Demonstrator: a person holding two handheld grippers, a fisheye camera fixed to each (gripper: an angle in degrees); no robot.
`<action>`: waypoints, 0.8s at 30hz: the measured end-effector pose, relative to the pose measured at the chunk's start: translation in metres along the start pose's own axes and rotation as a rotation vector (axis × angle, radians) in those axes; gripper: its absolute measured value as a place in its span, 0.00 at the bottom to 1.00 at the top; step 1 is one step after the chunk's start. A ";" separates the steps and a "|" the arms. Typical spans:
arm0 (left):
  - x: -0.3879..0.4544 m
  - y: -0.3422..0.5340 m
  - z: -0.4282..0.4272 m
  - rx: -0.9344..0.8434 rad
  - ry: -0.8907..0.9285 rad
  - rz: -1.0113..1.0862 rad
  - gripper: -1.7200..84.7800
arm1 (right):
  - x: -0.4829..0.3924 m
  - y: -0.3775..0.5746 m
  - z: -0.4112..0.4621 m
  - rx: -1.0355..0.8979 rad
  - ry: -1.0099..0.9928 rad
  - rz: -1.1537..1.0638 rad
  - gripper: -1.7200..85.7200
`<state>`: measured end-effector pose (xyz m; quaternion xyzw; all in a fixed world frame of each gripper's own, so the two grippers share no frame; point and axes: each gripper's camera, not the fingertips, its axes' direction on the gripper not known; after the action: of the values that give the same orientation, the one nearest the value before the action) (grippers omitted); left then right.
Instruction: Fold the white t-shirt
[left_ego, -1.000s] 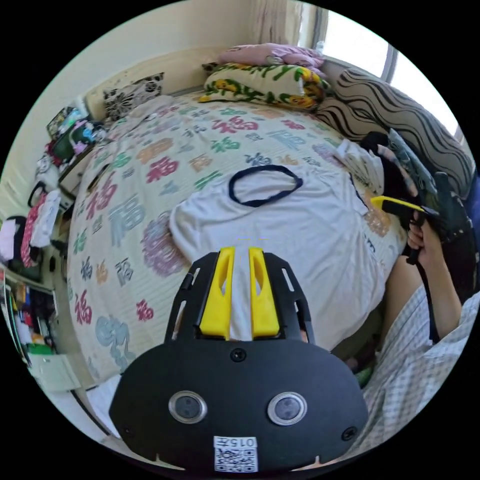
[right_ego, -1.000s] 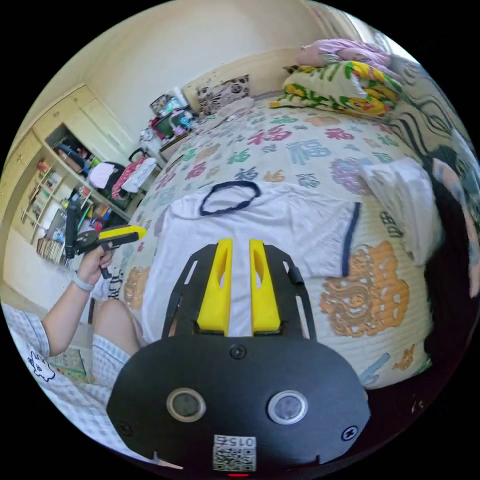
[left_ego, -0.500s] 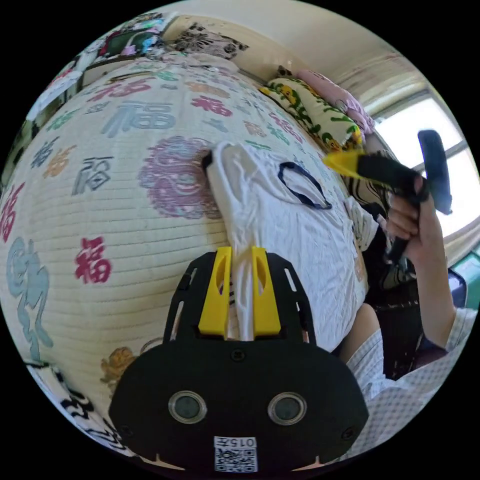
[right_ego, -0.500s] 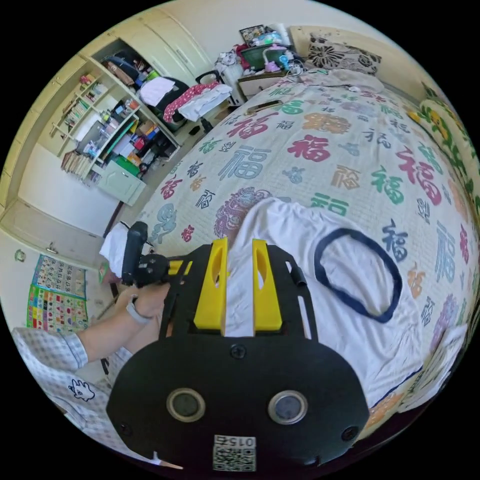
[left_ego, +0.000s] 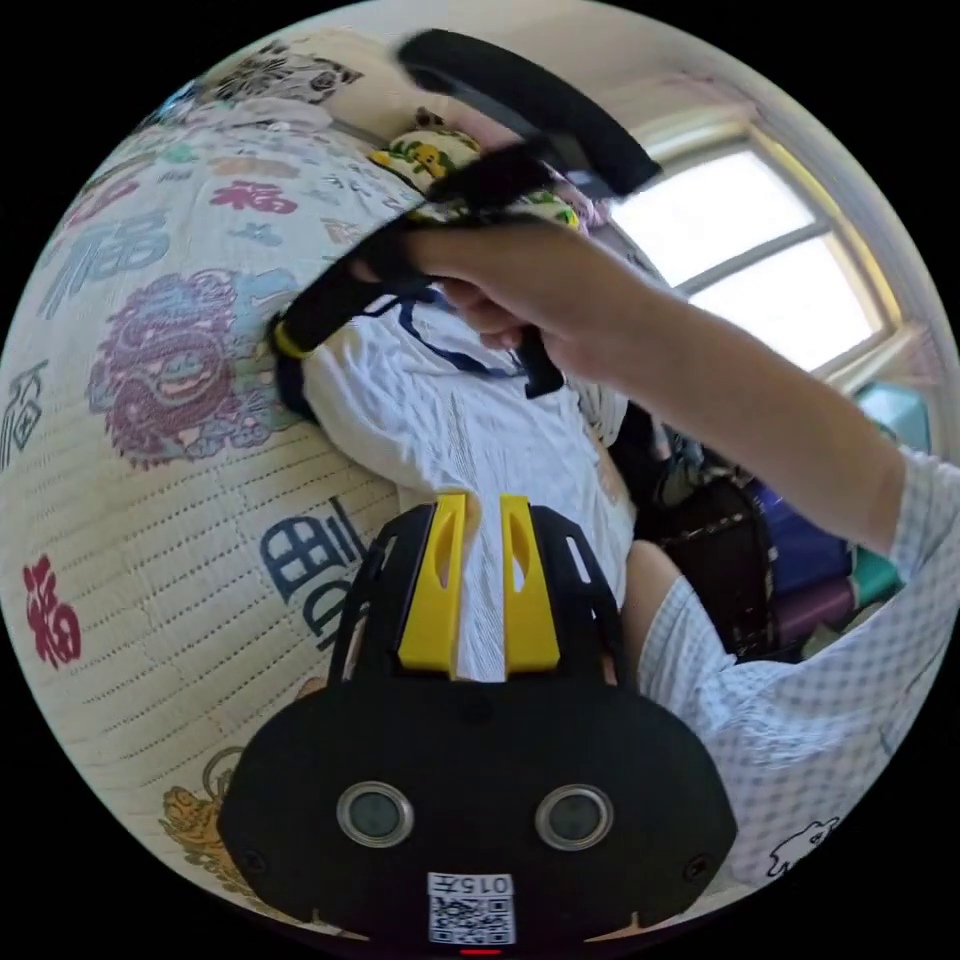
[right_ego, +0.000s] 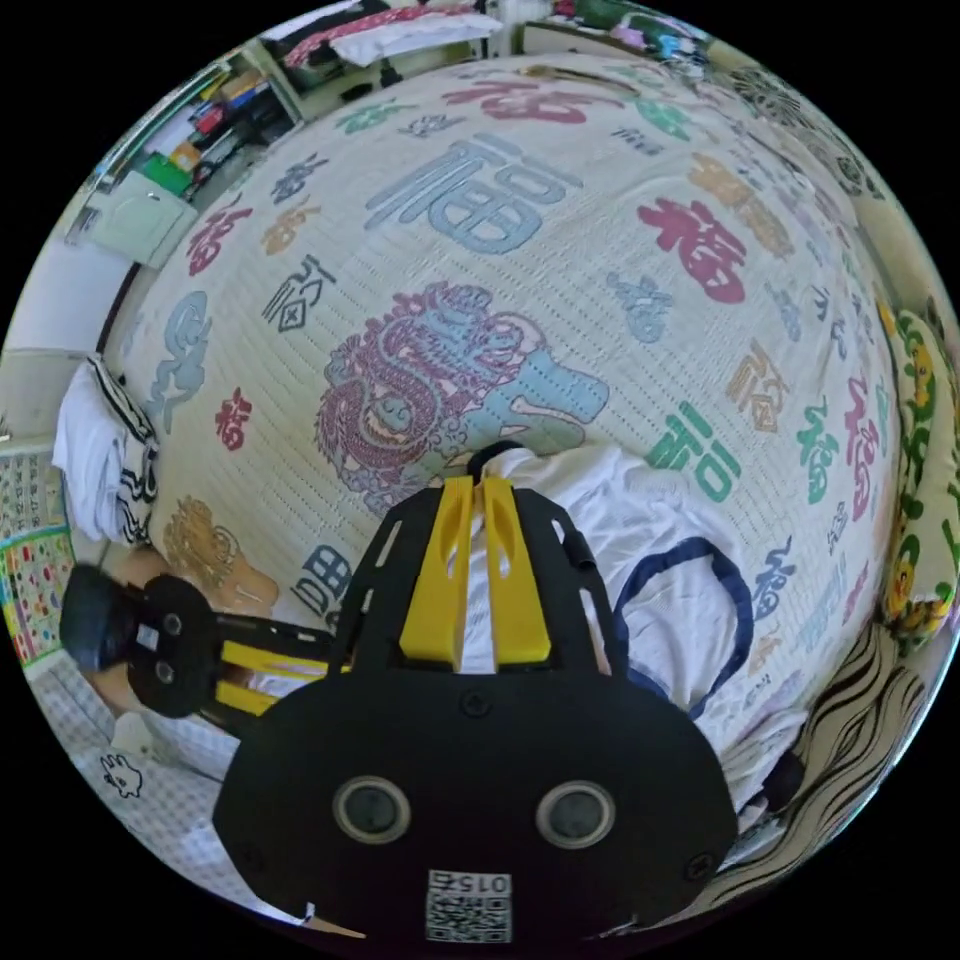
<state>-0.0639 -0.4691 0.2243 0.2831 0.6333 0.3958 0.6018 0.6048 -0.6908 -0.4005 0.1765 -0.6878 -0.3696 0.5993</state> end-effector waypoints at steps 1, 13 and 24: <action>-0.010 0.006 -0.017 0.040 0.021 -0.042 0.09 | 0.004 -0.001 -0.006 0.057 -0.085 0.007 0.03; -0.031 0.026 -0.095 0.244 -0.045 -0.053 0.13 | 0.047 0.080 0.037 0.466 -0.734 0.373 0.03; -0.009 0.039 -0.097 0.067 -0.091 0.076 0.03 | 0.015 0.027 0.065 0.295 -0.238 0.323 0.11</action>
<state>-0.1633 -0.4719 0.2582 0.3445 0.6071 0.3836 0.6046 0.5443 -0.6642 -0.3714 0.1052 -0.8192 -0.1829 0.5332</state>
